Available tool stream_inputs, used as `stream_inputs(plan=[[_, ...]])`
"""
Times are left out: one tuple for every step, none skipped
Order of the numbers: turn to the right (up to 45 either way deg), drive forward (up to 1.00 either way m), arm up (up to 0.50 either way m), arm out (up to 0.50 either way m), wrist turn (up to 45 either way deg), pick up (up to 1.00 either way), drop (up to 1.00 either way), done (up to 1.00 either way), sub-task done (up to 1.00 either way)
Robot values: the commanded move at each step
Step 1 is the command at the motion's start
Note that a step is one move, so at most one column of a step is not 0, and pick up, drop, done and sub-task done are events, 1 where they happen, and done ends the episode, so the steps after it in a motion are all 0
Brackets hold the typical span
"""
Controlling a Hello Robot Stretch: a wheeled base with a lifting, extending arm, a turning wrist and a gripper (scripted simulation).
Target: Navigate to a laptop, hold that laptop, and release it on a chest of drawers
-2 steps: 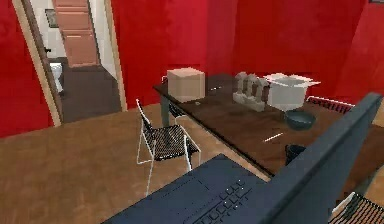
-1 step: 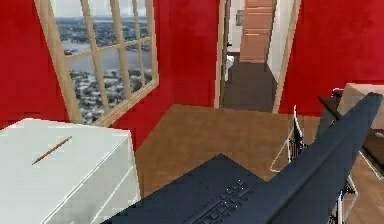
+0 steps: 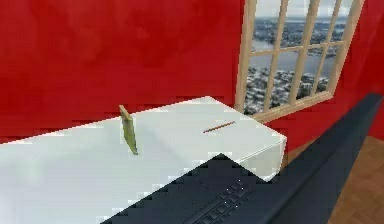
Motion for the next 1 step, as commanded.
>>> stream_inputs(plan=[[-27.0,0.00,0.00,0.00,0.0,0.00,0.00,0.00,0.00]])
